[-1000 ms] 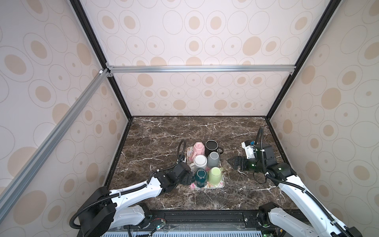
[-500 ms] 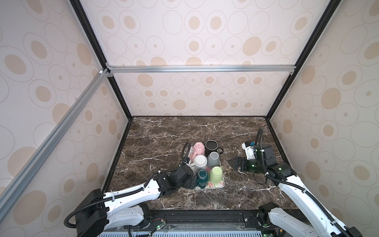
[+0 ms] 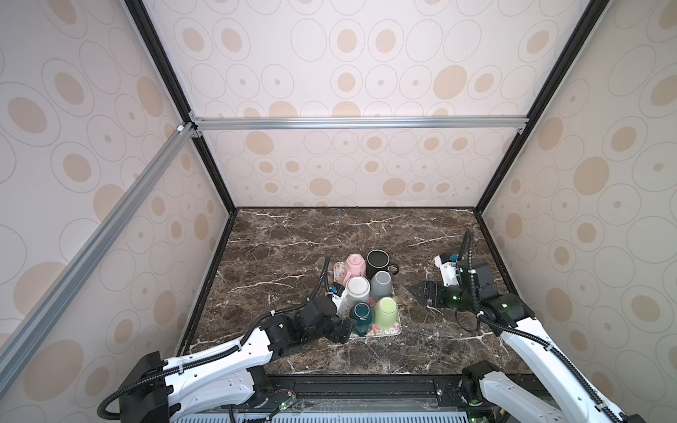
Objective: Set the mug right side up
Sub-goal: 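Lower the left gripper over the dark green mug and close on it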
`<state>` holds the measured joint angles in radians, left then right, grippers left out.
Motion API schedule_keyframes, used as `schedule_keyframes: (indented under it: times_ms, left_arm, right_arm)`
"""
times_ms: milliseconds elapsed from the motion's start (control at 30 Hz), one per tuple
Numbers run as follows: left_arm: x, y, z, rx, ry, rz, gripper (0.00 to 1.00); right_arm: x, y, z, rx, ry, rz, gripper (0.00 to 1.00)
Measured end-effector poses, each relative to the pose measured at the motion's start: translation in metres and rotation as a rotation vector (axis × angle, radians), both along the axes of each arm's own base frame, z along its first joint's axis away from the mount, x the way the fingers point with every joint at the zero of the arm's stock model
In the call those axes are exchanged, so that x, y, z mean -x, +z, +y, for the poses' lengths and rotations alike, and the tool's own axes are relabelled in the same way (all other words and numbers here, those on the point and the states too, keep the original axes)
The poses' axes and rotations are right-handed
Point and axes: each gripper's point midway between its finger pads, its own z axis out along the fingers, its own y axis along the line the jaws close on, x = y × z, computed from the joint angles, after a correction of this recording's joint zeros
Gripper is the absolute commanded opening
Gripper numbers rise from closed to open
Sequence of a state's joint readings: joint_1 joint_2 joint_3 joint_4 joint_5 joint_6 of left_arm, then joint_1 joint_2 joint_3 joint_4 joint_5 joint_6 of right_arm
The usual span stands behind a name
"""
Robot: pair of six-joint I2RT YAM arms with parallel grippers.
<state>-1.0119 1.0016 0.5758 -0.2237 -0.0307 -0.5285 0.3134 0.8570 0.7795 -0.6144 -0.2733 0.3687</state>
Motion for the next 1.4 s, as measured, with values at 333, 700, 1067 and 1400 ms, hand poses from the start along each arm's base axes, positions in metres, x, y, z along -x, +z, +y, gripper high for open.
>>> schedule_keyframes:
  times_ms: [333, 700, 1067, 1400]
  left_arm:
    - [0.0, -0.026, 0.0, -0.089, -0.023, 0.027, 0.58]
    - [-0.003, -0.034, -0.002, -0.119, -0.031, 0.014, 0.56]
    - [-0.001, -0.049, -0.003, -0.177, -0.043, 0.023, 0.47]
    - [-0.003, -0.06, -0.007, -0.237, -0.052, 0.035, 0.42]
  right_arm:
    - [0.003, -0.002, -0.003, 0.009, -0.008, -0.003, 1.0]
    - [0.008, -0.01, -0.006, 0.022, -0.009, 0.006, 1.0]
    - [0.009, -0.013, -0.007, 0.025, -0.009, 0.011, 1.0]
    - [0.01, -0.017, -0.008, 0.032, -0.009, 0.019, 1.0]
